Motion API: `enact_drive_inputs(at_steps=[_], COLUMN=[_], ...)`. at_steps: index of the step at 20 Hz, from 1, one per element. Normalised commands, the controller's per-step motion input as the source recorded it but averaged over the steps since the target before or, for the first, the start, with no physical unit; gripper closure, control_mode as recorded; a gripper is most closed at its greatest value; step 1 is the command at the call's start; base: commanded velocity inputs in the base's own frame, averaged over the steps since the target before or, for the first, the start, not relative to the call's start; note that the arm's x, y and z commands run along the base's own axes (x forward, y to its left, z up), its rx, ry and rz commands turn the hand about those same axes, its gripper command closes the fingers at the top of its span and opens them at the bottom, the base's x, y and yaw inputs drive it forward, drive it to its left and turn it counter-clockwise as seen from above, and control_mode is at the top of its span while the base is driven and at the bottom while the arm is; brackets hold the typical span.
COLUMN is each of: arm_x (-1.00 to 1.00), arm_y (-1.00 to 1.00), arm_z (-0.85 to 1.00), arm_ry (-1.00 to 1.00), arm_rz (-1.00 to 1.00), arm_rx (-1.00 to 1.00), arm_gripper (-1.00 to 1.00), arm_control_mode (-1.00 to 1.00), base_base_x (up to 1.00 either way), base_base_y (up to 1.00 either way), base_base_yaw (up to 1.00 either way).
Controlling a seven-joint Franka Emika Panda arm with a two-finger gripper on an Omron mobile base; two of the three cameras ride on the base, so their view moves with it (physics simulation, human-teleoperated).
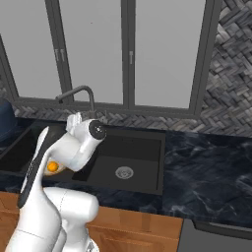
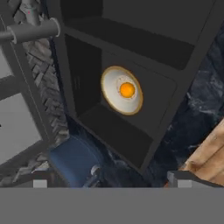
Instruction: Pick the orange from the cabinet and place it in the bowl. Then pick the bowl and place it in the sink. Then turn on the sink facuet.
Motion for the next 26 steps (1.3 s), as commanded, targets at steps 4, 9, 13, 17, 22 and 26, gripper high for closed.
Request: enact_drive_inputs(at_steps=[4, 9, 13, 17, 22, 26], arm_x=[0.67, 0.58, 0.67, 0.73, 0.56, 0.65], arm_y=[-0.66, -0.41, -0.05, 0.0, -0.04, 0.0], arm_z=[0.01, -0.03, 0.0, 0.13, 0.13, -0.12], arm_ry=[-0.02, -0.03, 0.15, 0.13, 0.02, 0.03], arm_rz=[-0.38, -0.38, -0.05, -0.01, 0.0, 0.0], arm_rx=[0.59, 0.39, 0.13, 0.22, 0.21, 0.12], arm_gripper=[-1.0, -1.0, -1.0, -1.0, -1.0, -1.0], arm_control_mode=[-1.0, -1.0, -1.0, -1.0, -1.0, -1.0], base_base_x=[0.0, 0.0, 0.0, 0.0, 0.0, 0.0], base_base_y=[0.0, 0.0, 0.0, 0.0, 0.0, 0.0], base_base_yaw=[0.0, 0.0, 0.0, 0.0, 0.0, 0.0])
